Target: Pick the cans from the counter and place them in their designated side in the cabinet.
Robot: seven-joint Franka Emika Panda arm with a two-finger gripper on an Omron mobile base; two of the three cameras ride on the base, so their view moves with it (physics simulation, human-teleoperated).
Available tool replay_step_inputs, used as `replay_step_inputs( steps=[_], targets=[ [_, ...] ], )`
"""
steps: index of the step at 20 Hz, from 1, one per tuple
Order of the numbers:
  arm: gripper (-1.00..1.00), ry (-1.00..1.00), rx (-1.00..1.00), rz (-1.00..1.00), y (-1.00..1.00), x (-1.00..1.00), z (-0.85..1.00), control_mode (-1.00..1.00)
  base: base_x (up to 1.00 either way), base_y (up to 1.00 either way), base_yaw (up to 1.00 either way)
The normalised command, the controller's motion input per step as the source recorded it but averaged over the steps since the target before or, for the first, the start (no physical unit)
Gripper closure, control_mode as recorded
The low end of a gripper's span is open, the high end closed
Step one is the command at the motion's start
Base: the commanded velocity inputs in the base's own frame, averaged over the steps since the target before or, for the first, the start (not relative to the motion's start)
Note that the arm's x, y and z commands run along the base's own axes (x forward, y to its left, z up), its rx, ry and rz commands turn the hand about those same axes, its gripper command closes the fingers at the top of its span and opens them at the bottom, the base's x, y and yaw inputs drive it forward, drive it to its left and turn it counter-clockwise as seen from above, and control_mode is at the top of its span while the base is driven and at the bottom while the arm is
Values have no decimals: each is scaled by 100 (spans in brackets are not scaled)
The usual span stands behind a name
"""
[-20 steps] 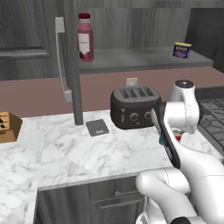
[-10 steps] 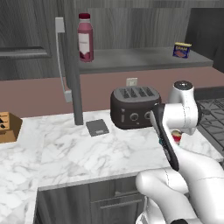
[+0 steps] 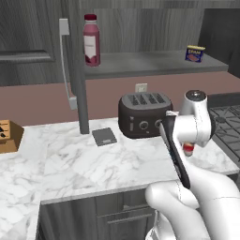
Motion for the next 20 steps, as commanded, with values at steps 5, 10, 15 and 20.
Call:
replay_step_inputs(
  steps=[5,10,15,20],
  targets=[
    [-100,-5,-6,-6,4,0,-12,-100,0,0,0],
    [-100,-5,-7,-6,3,0,-9,-100,0,0,0],
    [-100,-5,-3,-5,1,1,-1,-100,0,0,0],
    [-100,-2,-3,-3,7,8,0,-100,0,0,0]
  ],
)
